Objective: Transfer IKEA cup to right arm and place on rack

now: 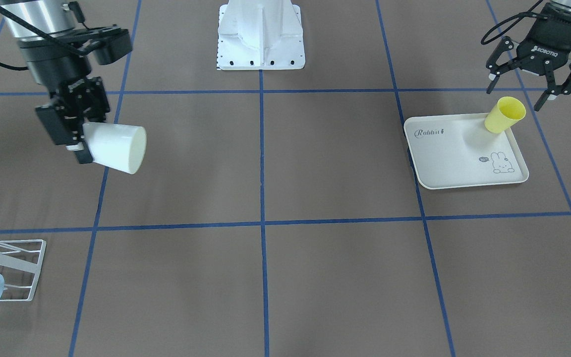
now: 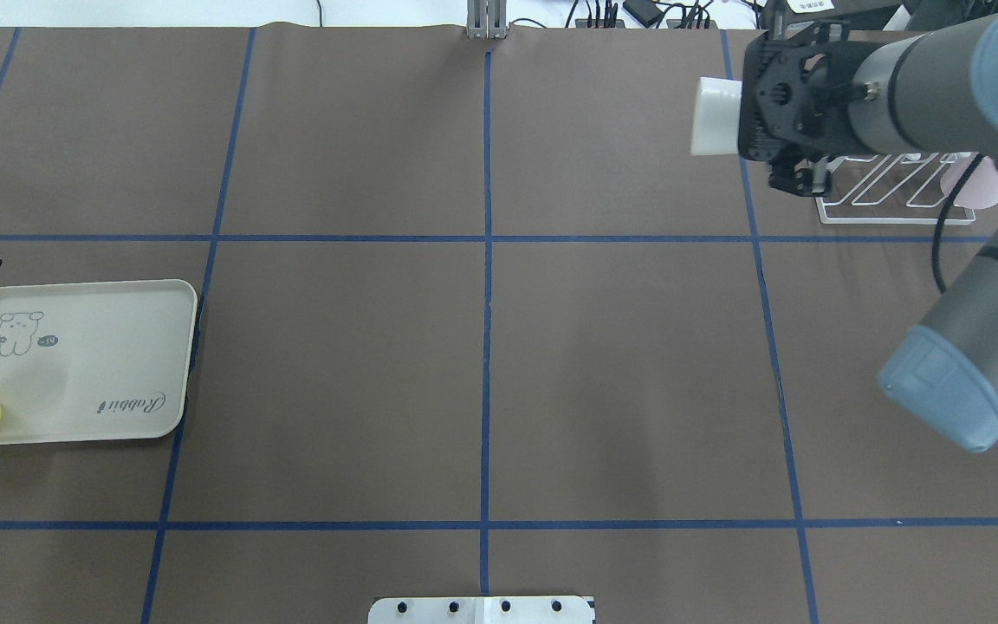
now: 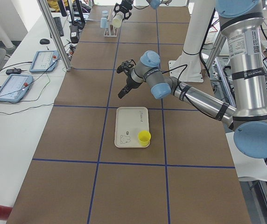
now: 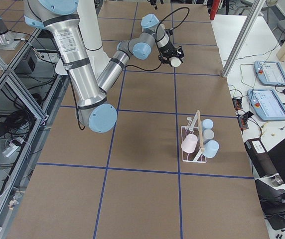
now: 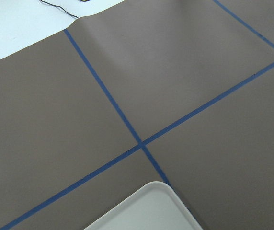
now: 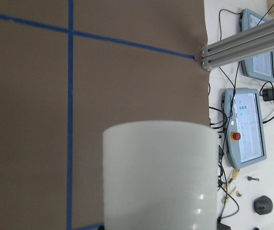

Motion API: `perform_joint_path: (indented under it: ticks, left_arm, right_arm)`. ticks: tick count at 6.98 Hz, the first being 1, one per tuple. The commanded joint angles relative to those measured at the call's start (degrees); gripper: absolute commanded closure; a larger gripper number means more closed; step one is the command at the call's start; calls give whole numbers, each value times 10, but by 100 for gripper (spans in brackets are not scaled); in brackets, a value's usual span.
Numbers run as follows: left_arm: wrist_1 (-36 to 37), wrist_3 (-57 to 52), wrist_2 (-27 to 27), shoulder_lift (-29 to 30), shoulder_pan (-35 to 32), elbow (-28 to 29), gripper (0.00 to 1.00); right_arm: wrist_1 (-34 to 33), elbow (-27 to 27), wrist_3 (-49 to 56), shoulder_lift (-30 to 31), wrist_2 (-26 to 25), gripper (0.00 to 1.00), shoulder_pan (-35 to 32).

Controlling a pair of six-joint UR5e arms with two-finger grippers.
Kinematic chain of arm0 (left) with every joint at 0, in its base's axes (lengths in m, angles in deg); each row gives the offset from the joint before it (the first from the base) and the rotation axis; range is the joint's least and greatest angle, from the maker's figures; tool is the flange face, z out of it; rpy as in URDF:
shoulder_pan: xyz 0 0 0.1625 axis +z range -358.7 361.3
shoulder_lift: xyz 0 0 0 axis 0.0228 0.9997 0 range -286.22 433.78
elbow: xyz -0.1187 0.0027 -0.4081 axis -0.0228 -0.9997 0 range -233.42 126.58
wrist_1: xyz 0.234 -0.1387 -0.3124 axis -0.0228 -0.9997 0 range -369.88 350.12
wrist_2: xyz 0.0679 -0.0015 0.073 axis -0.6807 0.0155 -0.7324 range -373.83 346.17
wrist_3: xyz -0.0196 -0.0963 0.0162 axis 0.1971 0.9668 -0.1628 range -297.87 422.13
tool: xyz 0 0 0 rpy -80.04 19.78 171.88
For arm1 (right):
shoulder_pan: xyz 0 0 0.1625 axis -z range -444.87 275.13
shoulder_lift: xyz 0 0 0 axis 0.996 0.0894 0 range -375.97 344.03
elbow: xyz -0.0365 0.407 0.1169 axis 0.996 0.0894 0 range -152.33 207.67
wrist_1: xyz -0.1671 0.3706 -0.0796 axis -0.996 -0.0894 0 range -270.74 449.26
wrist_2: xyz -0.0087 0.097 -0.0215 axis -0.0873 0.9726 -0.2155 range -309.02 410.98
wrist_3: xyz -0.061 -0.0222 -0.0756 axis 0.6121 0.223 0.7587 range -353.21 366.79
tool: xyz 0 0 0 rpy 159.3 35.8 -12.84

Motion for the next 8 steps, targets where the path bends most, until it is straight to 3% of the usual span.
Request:
perform_joint_path:
  ticks: [1, 2, 3, 5, 6, 8]
  left_arm:
    - [-7, -3, 6, -4, -8, 4, 0]
    - [-7, -2, 6, -4, -8, 4, 0]
    - [-8, 7, 6, -2, -7, 3, 0]
    - [-20, 26, 6, -1, -6, 4, 0]
    - [-20, 27, 7, -1, -6, 4, 0]
    - [-20, 31, 7, -1, -6, 4, 0]
  right_arm:
    - [-34, -26, 223, 69, -90, 89, -61]
    - [-34, -28, 299, 93, -177, 94, -61]
    - [-34, -23, 362, 106, -203, 94, -61]
    - [-16, 11, 381, 143, -266, 100, -59]
    - [13, 50, 379, 144, -267, 100, -59]
    - [137, 131, 370, 156, -274, 100, -58]
